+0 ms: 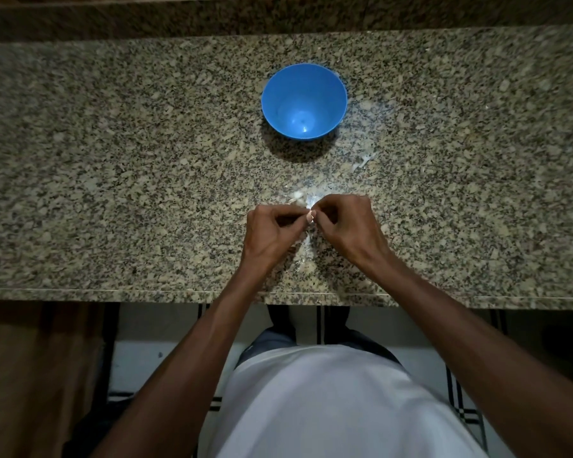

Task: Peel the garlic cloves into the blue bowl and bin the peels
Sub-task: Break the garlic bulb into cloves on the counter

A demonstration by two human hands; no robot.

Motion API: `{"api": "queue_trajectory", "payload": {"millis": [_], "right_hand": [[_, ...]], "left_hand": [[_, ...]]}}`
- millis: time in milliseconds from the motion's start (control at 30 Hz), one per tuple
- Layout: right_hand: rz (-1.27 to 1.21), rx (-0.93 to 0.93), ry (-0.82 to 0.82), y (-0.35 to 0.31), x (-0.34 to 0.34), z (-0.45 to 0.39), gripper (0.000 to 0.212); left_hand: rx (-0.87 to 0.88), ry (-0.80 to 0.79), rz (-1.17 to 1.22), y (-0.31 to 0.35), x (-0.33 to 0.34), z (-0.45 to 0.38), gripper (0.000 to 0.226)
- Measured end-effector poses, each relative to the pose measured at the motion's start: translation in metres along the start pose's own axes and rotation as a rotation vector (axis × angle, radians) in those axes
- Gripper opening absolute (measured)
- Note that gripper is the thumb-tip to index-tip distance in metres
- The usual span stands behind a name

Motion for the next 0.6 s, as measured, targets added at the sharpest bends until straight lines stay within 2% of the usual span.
{"api": "queue_trajectory", "payload": {"millis": [100,200,333,433,600], "right_hand": [[0.134,-0.105,-0.061,-0.005,0.006,0.003,0.016],[0.107,-0.102,-0.092,-0.002,0.008,0.002,0.016],[-0.086,0.097,-0.115,0.016,0.007,-0.005,0.016],[-0.329,0.223,-0.152,0.027,0.009,-0.003,0.018],[-0.594,0.283,-0.169,0.033,0.011,0.001,0.017]], "left_hand": [[-0.109,-0.082,0.031,-0.007,-0.001,-0.004,0.025],[-0.125,-0.126,0.049,-0.009,-0.001,-0.004,0.027],[-0.164,-0.127,0.158,-0.012,0.002,0.0,0.027],[-0.289,-0.095,0.31,-0.022,0.006,0.002,0.026],[-0.478,-0.121,0.522,-0.03,0.016,0.009,0.022]]}}
Point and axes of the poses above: each hand's wrist, its own z-axis away from the middle knuckle, its own x-axis out of the palm, y = z × x, the point moved 7 cm from there along -z, towards the middle knuckle, and after that the axes turned 9 degrees about y, right-handed, at the moved point
